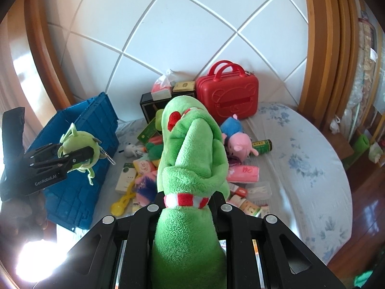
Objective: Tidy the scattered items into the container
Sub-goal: 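Carry both green plushes with both tools over the blue crate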
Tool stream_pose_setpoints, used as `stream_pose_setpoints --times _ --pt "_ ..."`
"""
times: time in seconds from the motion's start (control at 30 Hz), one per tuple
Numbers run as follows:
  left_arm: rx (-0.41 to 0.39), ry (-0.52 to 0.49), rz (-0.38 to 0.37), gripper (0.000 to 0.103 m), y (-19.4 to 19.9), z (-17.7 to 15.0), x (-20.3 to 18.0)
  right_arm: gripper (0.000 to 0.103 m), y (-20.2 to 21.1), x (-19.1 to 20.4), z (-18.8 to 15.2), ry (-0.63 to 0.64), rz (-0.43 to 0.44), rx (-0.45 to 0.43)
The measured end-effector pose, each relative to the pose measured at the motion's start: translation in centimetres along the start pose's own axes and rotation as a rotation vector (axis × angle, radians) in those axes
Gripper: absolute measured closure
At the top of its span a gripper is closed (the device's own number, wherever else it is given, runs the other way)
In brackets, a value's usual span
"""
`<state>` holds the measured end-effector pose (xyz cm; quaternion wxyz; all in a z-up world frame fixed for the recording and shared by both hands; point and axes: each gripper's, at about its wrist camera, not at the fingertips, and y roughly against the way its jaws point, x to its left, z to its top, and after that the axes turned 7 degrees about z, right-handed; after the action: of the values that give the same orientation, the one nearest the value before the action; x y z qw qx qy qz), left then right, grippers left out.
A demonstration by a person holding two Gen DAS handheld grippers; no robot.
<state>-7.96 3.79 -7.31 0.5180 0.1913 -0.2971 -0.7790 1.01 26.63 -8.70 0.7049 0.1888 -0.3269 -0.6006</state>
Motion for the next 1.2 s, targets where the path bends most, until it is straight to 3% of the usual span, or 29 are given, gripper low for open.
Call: stream_pose_setpoints --times 0.57,1.2 --pt "-0.059 0.034 0.011 0.052 5.2 0.3 1.2 0.087 5.5 4.4 2.3 0.053 0.023 -0.110" --pt "-0.109 0.077 0.086 0.052 9.5 0.0 6.4 0.086 4.2 9.2 2.8 0.099 0.067 -0.103"
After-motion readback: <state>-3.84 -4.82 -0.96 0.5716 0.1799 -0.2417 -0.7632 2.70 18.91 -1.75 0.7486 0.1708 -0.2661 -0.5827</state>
